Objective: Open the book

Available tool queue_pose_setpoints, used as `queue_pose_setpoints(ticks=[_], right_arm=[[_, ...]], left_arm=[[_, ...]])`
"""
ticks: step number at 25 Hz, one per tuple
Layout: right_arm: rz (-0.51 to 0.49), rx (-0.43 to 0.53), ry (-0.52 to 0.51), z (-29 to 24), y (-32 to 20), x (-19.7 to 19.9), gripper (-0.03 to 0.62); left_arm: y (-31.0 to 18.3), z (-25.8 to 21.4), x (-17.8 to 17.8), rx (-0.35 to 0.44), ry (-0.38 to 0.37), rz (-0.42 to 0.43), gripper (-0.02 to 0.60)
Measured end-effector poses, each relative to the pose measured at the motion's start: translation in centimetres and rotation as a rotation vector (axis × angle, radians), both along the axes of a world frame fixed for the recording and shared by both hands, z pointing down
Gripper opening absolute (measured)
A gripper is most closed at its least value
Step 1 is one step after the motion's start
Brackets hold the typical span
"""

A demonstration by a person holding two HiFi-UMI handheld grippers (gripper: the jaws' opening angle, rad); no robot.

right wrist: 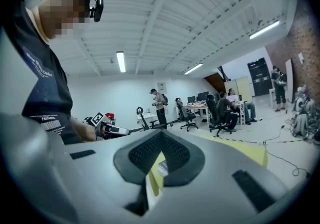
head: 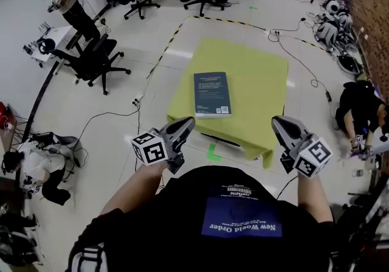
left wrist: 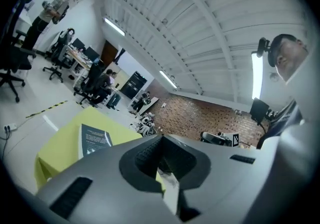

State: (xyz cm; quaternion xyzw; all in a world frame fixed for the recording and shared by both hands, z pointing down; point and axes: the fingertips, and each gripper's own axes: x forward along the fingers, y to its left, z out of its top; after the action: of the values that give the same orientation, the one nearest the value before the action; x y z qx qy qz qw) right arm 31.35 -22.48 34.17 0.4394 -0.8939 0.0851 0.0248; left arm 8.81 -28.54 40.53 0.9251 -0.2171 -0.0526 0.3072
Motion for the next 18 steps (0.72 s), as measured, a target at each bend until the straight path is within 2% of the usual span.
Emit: queue_pose_setpoints(ticks=[4, 7, 12, 18], right_arm=[[-0.054, -0.028, -0.009, 1.2, -3.6, -0.1, -0.014], [-0.058, -0.056, 0.002, 2.3, -6.5, -0.4, -0.014], [0.002, -0.099, 0.027, 3.3, -12.0, -1.4, -0.014], [0.078, -0.151, 0.037, 4.5, -17.3, -2.3, -0.014]], left_arm=[[-3.5, 2.9, 0.1, -0.096, -0.047, -0.042, -0.002], [-7.0, 5.5, -0.2, -0.166, -0.057, -0.053, -0.002], [-13.4, 11.1, -0.3, -0.258, -0.128, 0.020, 0.012], [-18.3, 18.2, -0.3, -0.435, -0.223, 0.141, 0.221]])
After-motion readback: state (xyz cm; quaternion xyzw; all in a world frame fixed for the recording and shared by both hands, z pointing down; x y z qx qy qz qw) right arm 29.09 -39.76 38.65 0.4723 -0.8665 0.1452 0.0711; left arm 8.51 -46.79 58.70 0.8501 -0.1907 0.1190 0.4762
